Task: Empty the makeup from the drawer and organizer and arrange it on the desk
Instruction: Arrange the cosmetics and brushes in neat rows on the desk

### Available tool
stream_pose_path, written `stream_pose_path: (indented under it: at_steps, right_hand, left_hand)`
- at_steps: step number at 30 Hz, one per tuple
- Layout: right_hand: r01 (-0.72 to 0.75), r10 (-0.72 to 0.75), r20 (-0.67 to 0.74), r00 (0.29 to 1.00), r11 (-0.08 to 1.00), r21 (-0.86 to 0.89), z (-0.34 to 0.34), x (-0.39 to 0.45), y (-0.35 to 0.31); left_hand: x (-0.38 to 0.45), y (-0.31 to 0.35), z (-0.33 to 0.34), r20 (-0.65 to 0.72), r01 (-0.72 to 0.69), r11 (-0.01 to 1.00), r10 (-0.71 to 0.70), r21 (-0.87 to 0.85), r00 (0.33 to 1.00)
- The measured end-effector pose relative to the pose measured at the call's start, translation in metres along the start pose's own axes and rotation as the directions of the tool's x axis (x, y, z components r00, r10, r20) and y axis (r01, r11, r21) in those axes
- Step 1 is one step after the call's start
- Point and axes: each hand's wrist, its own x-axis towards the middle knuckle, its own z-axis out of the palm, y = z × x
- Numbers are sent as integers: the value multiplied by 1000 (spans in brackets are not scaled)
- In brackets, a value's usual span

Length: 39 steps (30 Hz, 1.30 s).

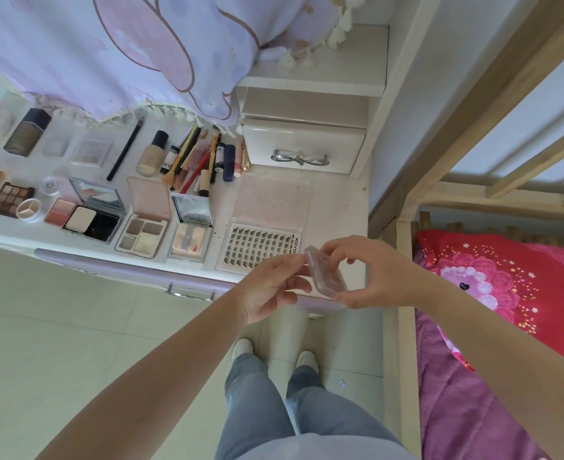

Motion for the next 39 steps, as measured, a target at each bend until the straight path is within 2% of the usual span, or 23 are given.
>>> stream_pose_path:
  at_steps: [2,4,11,17,30,33,39]
  right_hand:
    - [-45,44,-26,999,997,-55,-1,-1,1]
    - [-69,64,-49,997,991,-113,-1,-2,1]
    - [-148,155,17,988,968,-205,5,-2,-5]
    - [-162,182,64,981,957,-241,7,-1,-7]
    - [-263,270,94,958,961,-81,17,10,28]
    - [-287,296,97,950,953,-91,17,17,36]
    - [-287,297,187,937,955,-78,11,21,45]
  left_hand:
    - [-3,-3,-3,-96,-54,998,49,-46,994]
    - [-7,-4,-4,-127,-106,994,102,-27,987]
    - [-9,-12,-2,-26,-197,951,209,238,978]
    - [-11,-13,-3,-6,-175,930,187,324,982]
    - [15,-27,-6,-71,-87,954,112,288,991]
    - [24,-25,-6,-89,-60,957,89,282,992]
    - [29,-24,-12,-140,-66,961,107,270,984]
